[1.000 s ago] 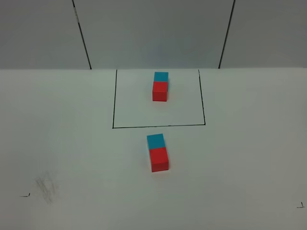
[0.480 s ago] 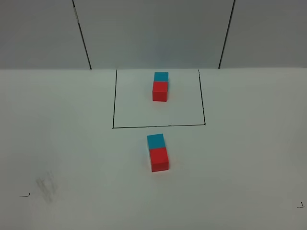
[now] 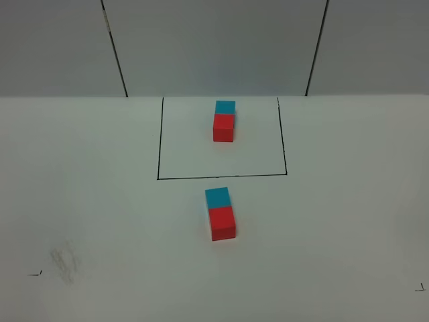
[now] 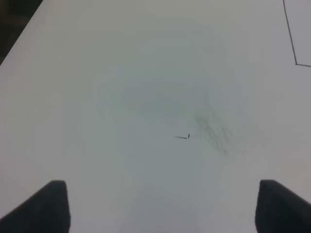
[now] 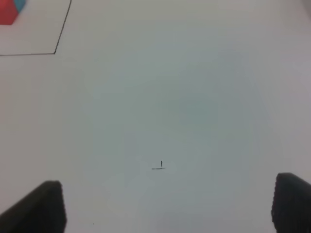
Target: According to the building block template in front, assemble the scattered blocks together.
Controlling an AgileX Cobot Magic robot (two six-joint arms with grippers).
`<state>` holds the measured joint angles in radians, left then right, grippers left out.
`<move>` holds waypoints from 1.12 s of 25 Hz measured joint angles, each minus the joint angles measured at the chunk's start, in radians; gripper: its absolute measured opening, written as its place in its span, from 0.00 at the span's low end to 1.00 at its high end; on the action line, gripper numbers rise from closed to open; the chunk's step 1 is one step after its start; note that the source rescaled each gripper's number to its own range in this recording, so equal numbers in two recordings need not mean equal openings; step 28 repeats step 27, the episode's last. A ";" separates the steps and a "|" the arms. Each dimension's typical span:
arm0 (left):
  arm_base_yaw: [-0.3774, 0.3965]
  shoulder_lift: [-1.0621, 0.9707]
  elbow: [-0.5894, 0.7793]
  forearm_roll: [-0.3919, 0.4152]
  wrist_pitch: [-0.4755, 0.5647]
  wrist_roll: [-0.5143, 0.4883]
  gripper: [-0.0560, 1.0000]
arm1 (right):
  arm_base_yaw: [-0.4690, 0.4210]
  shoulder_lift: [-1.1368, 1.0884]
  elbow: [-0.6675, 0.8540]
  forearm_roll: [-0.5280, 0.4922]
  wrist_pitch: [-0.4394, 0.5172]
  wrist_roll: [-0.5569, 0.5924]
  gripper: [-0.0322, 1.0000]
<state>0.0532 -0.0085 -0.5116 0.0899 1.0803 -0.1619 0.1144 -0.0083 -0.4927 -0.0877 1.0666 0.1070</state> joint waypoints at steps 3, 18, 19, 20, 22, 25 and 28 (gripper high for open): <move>0.000 0.000 0.000 0.000 0.000 0.000 0.99 | 0.000 0.000 0.001 0.000 0.000 0.000 0.87; 0.000 0.000 0.000 0.000 0.000 0.000 0.99 | -0.076 0.000 0.001 0.005 -0.003 -0.003 0.87; 0.000 0.000 0.000 0.000 0.000 0.000 0.99 | -0.101 0.000 0.001 0.005 -0.003 -0.003 0.87; 0.000 0.000 0.000 0.000 0.000 0.000 0.99 | -0.122 0.000 0.001 0.006 -0.003 -0.003 0.87; 0.000 0.000 0.000 0.000 0.000 0.000 0.99 | -0.149 0.000 0.001 0.007 -0.003 -0.003 0.87; 0.000 0.000 0.000 0.000 0.000 0.000 0.99 | -0.169 0.000 0.001 0.008 -0.003 -0.003 0.87; 0.000 0.000 0.000 0.000 0.000 0.000 0.99 | -0.170 0.000 0.001 0.009 -0.003 -0.003 0.87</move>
